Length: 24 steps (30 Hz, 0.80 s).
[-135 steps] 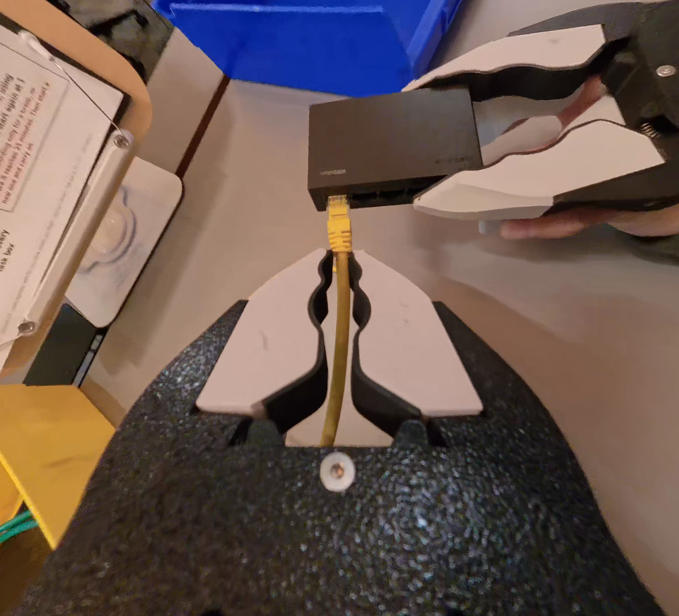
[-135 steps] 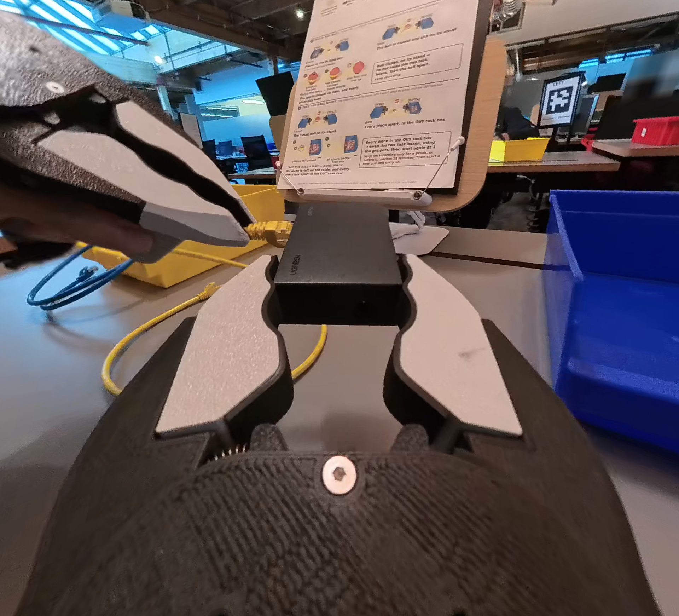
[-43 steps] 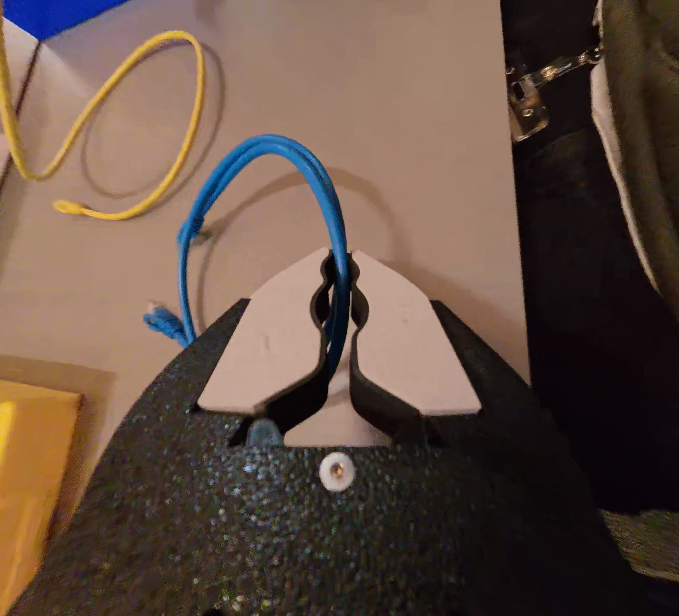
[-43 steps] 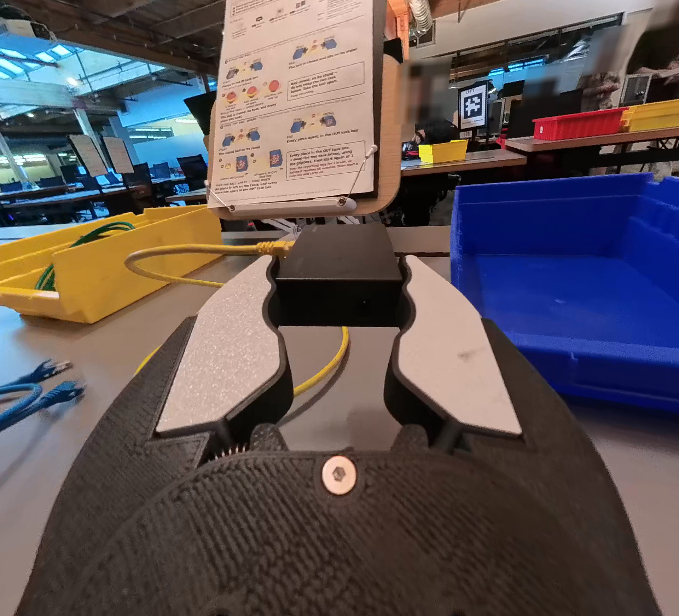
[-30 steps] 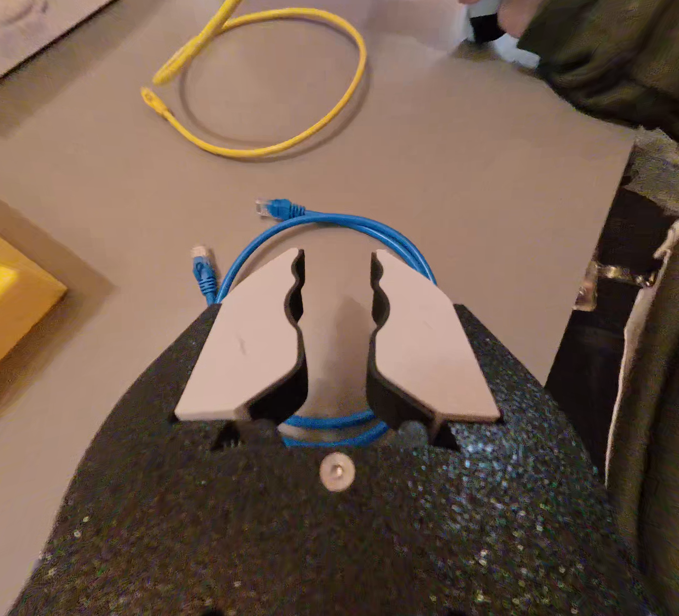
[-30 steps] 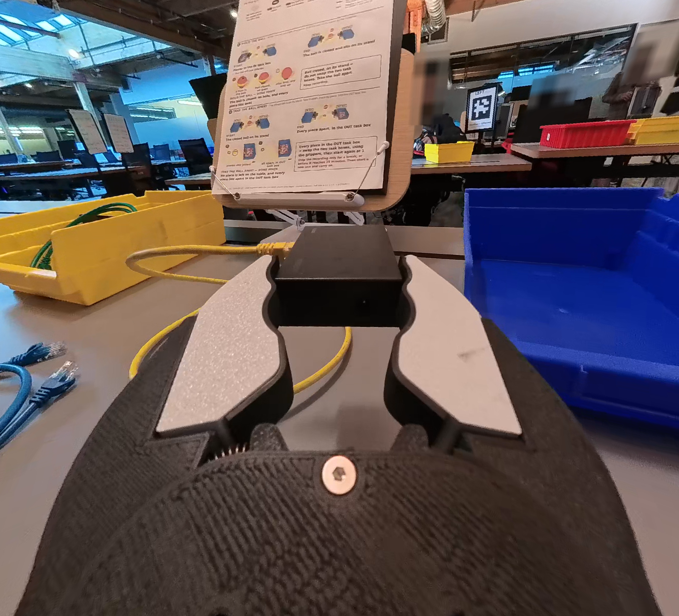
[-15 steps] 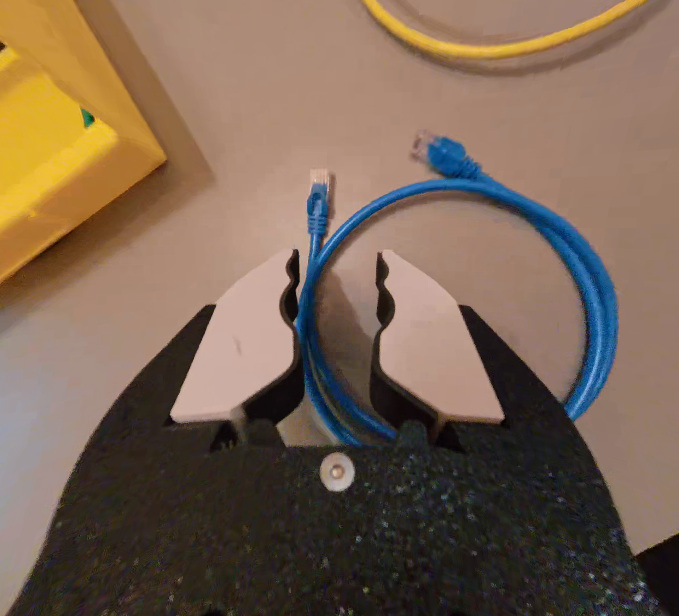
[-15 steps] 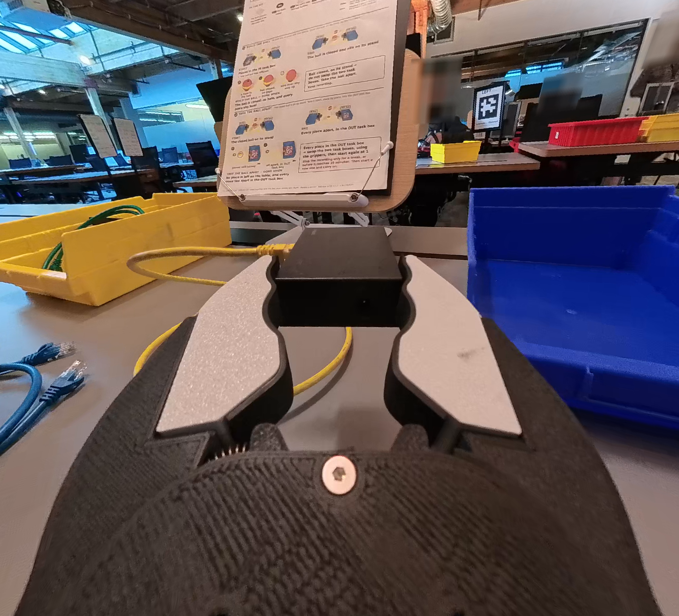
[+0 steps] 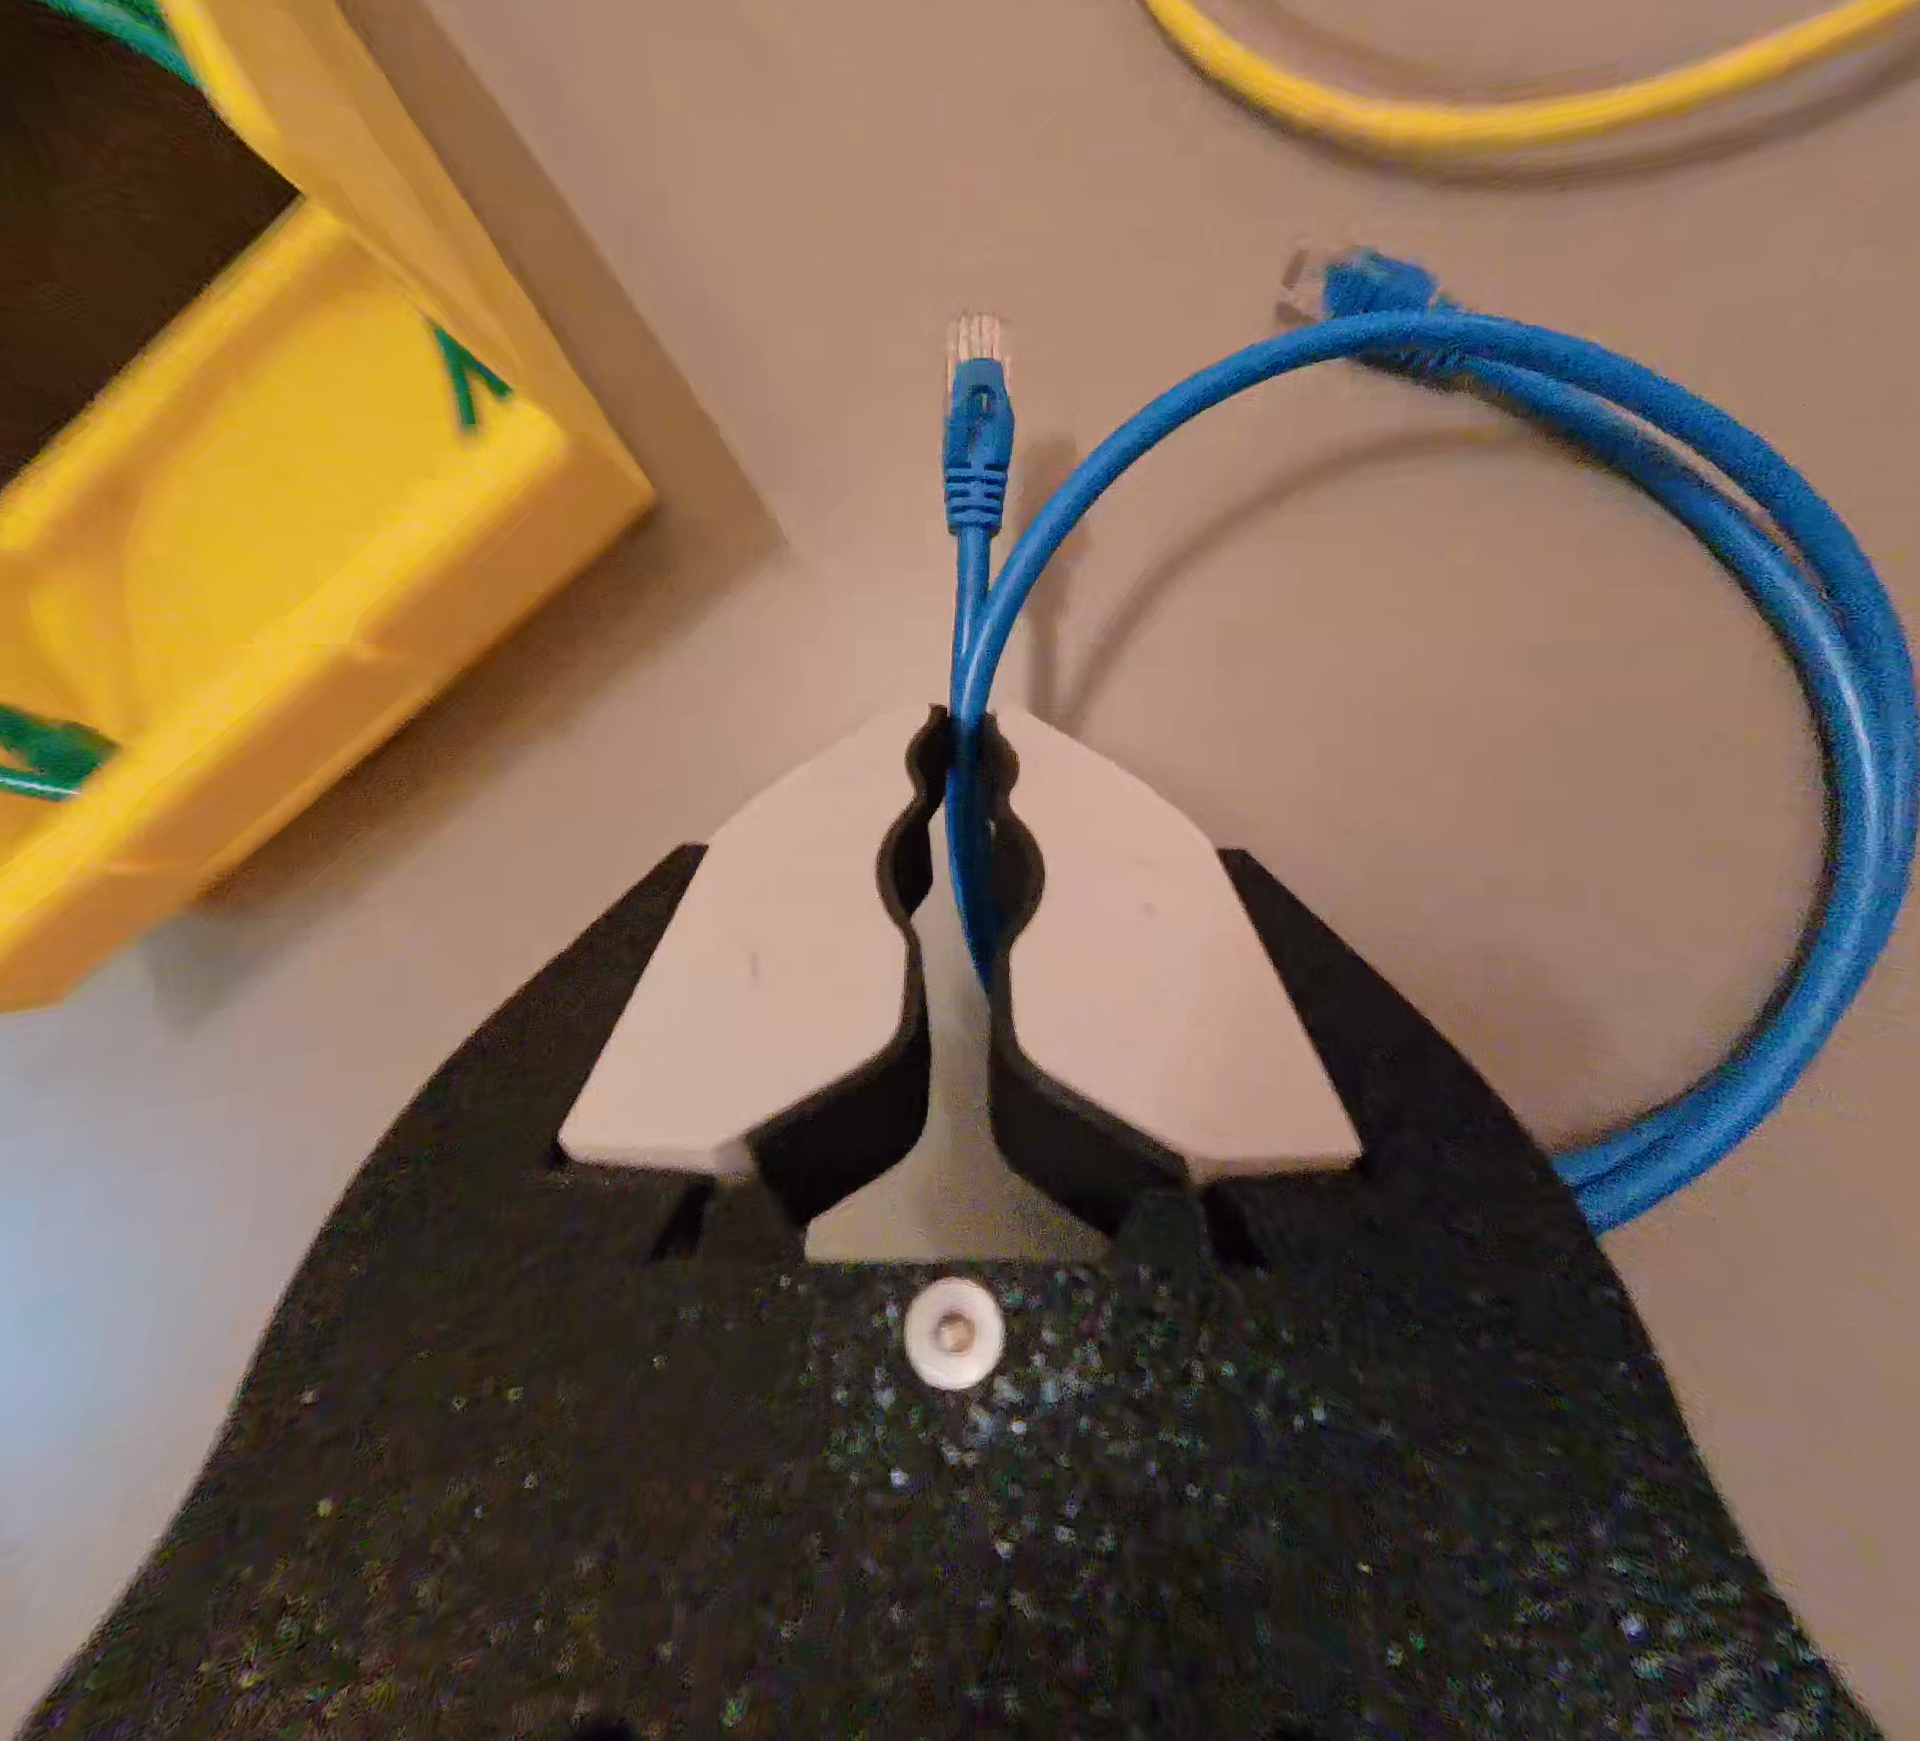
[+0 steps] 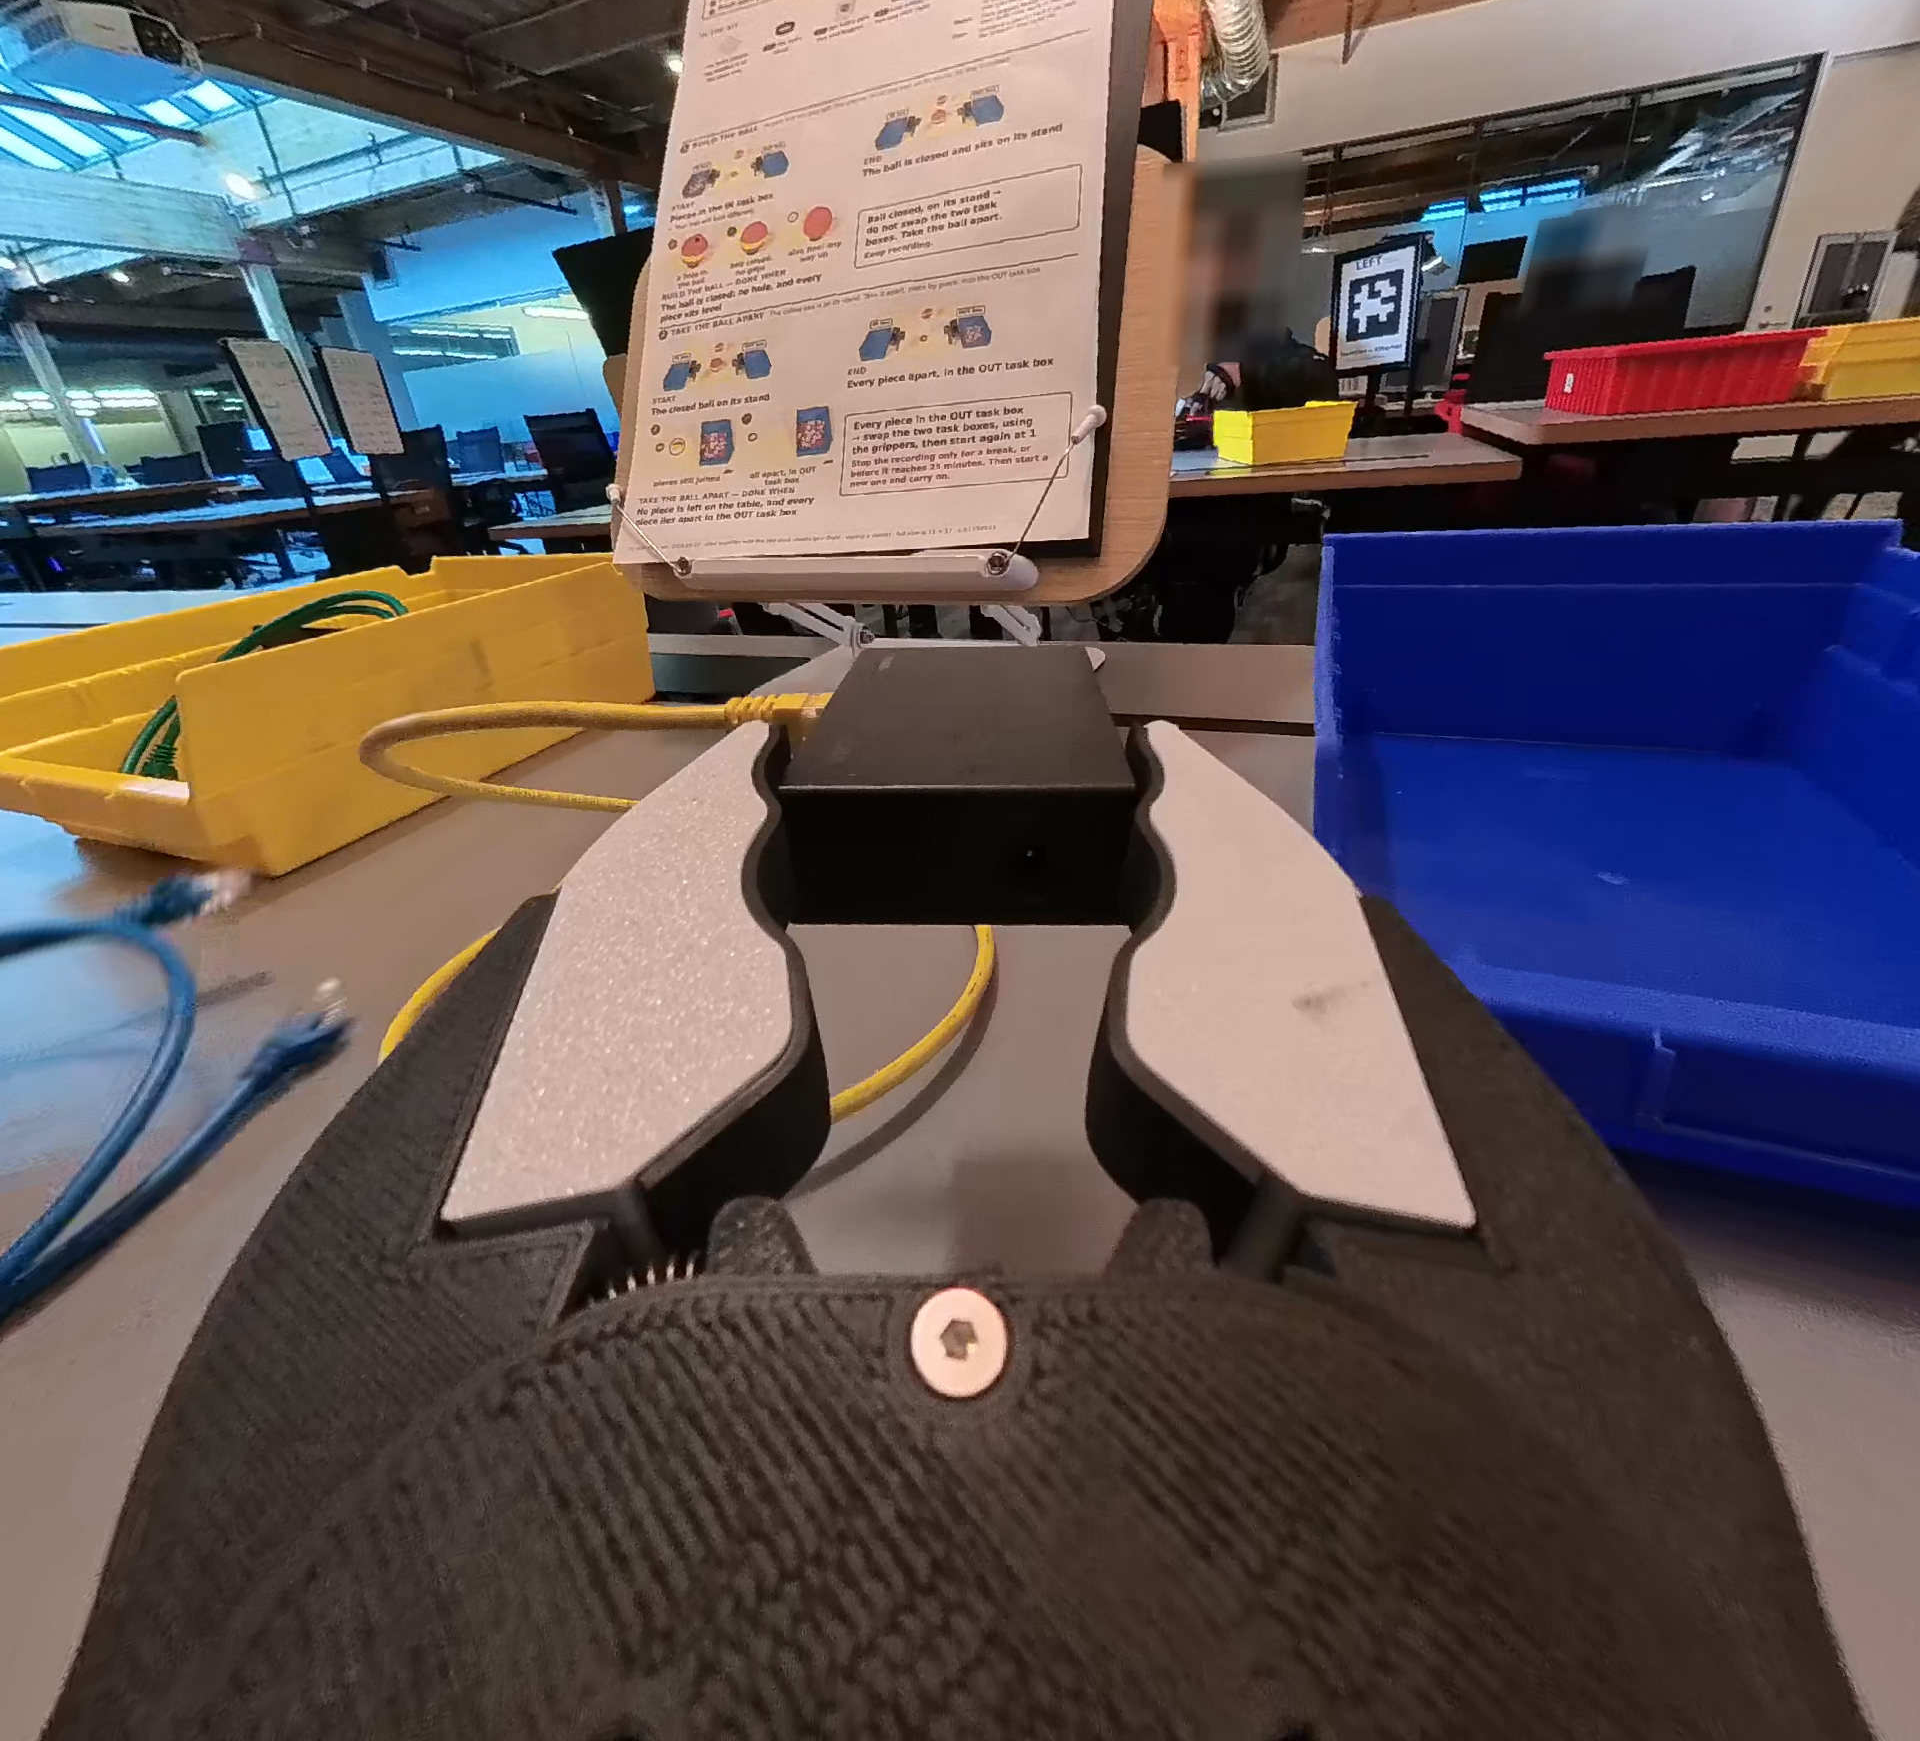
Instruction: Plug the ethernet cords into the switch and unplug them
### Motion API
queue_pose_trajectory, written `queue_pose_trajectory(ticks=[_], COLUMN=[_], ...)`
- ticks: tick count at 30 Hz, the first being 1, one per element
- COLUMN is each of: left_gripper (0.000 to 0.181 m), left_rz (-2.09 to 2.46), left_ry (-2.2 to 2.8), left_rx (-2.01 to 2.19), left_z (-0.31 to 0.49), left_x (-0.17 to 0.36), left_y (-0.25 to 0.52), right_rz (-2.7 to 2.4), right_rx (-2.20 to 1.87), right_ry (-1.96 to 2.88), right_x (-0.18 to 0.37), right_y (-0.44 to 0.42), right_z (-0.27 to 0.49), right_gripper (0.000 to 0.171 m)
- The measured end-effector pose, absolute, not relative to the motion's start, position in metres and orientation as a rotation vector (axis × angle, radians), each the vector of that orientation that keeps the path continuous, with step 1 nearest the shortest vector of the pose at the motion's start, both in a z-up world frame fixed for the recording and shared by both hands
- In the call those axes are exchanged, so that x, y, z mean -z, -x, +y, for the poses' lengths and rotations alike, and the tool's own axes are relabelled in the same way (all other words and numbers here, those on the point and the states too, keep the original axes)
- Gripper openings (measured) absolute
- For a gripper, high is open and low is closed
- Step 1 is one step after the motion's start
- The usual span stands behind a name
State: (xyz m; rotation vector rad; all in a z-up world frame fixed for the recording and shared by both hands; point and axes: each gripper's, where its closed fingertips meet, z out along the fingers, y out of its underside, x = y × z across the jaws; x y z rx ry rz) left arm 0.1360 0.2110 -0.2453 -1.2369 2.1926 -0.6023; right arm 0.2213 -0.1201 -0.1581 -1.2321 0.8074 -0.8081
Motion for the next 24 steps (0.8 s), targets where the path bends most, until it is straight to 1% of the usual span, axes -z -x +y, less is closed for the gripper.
queue_pose_trajectory(ticks=[1, 5, 6, 8, 9, 13, 15, 18, 21, 24], left_gripper=[0.005, 0.006, 0.005, 0.005, 0.005, 0.005, 0.006, 0.005, 0.005, 0.006], left_rz=[2.098, 1.719, 1.670, 1.623, 1.648, 1.797, 1.822, 1.967, 2.183, 2.251], left_ry=[1.166, 0.768, 0.667, 0.478, 0.394, 0.200, 0.136, 0.141, 0.163, 0.185], left_rx=[0.598, 0.469, 0.437, 0.386, 0.379, 0.405, 0.471, 0.628, 0.812, 0.846], left_z=[0.215, 0.217, 0.208, 0.180, 0.164, 0.112, 0.090, 0.064, 0.038, 0.029], left_x=[0.223, 0.120, 0.102, 0.087, 0.090, 0.134, 0.139, 0.148, 0.169, 0.194], left_y=[-0.146, -0.162, -0.159, -0.148, -0.142, -0.114, -0.096, -0.068, -0.044, -0.044], right_rz=[0.810, 0.821, 0.823, 0.827, 0.829, 0.832, 0.832, 0.838, 0.835, 0.828], right_rx=[0.805, 0.794, 0.791, 0.788, 0.785, 0.778, 0.779, 0.772, 0.776, 0.778], right_ry=[1.226, 1.203, 1.200, 1.195, 1.193, 1.183, 1.177, 1.172, 1.178, 1.185], right_x=[0.158, 0.157, 0.157, 0.157, 0.157, 0.156, 0.156, 0.156, 0.156, 0.156], right_y=[-0.221, -0.222, -0.222, -0.222, -0.222, -0.222, -0.222, -0.222, -0.222, -0.222], right_z=[-0.121, -0.124, -0.125, -0.126, -0.126, -0.127, -0.128, -0.129, -0.128, -0.127], right_gripper=[0.062, 0.062, 0.062, 0.062, 0.062, 0.062, 0.062, 0.062, 0.062, 0.062])
